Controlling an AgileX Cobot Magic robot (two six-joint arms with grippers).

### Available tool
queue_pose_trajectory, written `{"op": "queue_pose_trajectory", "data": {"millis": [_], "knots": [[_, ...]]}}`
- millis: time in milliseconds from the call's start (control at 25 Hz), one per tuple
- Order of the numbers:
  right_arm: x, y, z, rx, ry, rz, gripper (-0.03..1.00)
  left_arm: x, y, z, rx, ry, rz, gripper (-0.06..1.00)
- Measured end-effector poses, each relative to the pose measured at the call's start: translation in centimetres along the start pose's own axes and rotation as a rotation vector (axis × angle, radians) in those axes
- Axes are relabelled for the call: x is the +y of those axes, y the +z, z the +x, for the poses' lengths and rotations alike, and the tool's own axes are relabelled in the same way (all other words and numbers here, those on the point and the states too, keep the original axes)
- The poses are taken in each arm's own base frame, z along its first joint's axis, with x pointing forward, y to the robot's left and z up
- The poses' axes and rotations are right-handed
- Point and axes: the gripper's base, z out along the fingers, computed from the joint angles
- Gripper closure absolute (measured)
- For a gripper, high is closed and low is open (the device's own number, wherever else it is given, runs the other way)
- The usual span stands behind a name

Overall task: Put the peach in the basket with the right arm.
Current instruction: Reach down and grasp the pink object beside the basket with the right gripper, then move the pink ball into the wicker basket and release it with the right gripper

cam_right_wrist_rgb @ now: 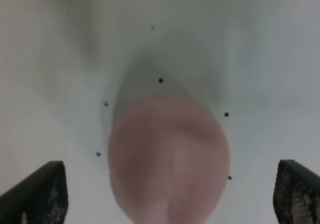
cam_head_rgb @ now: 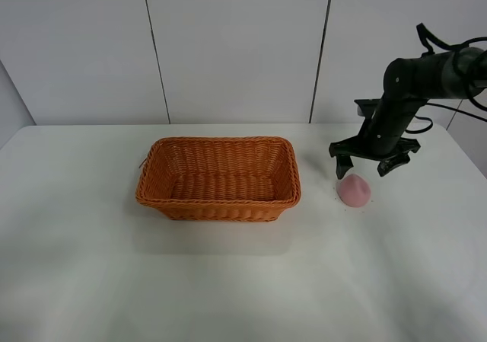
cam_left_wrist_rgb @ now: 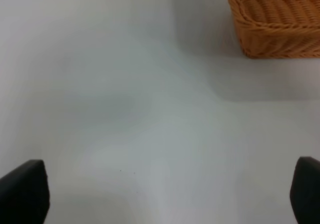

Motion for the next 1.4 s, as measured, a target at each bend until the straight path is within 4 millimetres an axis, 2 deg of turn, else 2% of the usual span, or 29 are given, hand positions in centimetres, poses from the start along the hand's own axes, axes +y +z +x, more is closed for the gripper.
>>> {"op": "queue_pose_trajectory", "data": {"millis": [200, 600, 640, 720, 880, 960, 1120, 1200, 1400], "knots": [[0.0, 2.5, 0.3, 0.049, 0.001, 0.001, 0.33, 0.0, 0.0, 0.0, 0.000, 0.000, 0.000, -0.04], [0.0, 3.9, 0.3, 0.059, 0.003, 0.001, 0.35, 0.0, 0.0, 0.0, 0.000, 0.000, 0.000, -0.04], [0.0, 3.9, 0.3, 0.057, 0.003, 0.001, 0.37, 0.0, 0.0, 0.0, 0.000, 0.000, 0.000, -0.04], [0.0, 3.9, 0.2, 0.051, 0.005, 0.001, 0.51, 0.0, 0.0, 0.0, 0.000, 0.000, 0.000, -0.04], [0.0, 3.6, 0.1, 0.042, 0.005, 0.000, 0.88, 0.0, 0.0, 0.0, 0.000, 0.000, 0.000, -0.04], [0.0, 2.8, 0.0, 0.023, 0.004, 0.000, 0.96, 0.0, 0.0, 0.0, 0.000, 0.000, 0.000, -0.04], [0.0, 0.5, -0.7, 0.002, 0.003, -0.001, 0.96, 0.0, 0.0, 0.0, 0.000, 0.000, 0.000, -0.04], [0.1, -1.7, -1.4, -0.024, 0.002, -0.002, 0.96, 0.0, 0.0, 0.0, 0.000, 0.000, 0.000, -0.04], [0.2, -9.2, -3.7, -0.121, -0.004, -0.002, 0.96, 0.0, 0.0, 0.0, 0.000, 0.000, 0.000, -0.04]]}}
